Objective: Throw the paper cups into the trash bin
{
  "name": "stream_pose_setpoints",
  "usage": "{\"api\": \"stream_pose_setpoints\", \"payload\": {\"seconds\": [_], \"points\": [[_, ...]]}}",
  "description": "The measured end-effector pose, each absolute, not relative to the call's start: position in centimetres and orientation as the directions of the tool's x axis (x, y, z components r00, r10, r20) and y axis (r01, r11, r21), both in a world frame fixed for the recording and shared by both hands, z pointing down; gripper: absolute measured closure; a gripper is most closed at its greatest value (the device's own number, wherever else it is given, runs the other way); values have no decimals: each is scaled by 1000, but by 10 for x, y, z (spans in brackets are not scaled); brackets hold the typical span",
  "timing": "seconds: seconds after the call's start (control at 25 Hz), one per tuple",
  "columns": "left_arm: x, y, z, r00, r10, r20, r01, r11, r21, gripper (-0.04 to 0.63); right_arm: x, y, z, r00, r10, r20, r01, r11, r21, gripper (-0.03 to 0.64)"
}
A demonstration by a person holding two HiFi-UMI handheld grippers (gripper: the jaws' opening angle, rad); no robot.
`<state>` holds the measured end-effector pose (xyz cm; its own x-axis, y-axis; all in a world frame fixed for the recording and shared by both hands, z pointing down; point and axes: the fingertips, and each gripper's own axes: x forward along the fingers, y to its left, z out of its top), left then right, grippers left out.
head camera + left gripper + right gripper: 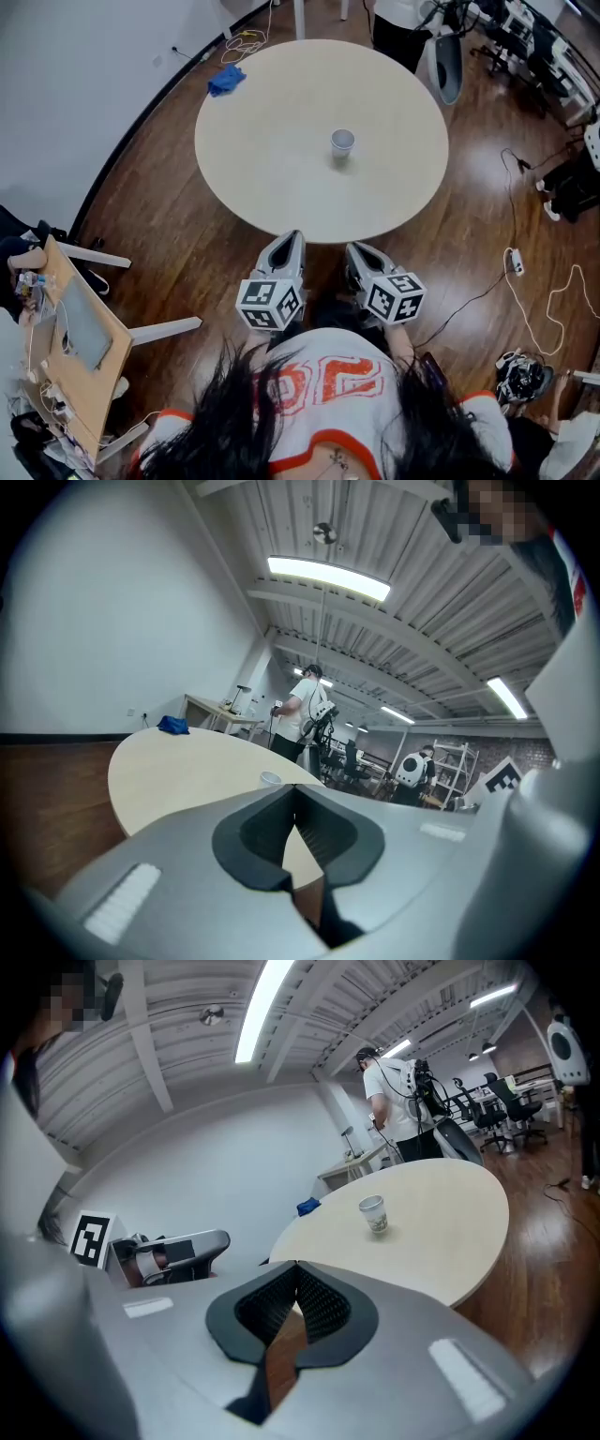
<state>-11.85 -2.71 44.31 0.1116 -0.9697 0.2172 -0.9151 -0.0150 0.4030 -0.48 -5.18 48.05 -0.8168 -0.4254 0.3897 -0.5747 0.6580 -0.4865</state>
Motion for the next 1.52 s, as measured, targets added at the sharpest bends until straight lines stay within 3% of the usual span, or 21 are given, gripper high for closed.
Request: {"api": "stream_pose_setpoints", "payload": {"seconds": [0.8,1.52], "points": [[-106,-80,447,97,-953,287,-924,21,383,595,-2,-109,503,-816,-387,429,-569,666,-483,608],[-150,-131,448,177,-942,286,-941,-77,329,595,-69,-215,524,-737,-427,525,-592,783,-194,534]]}}
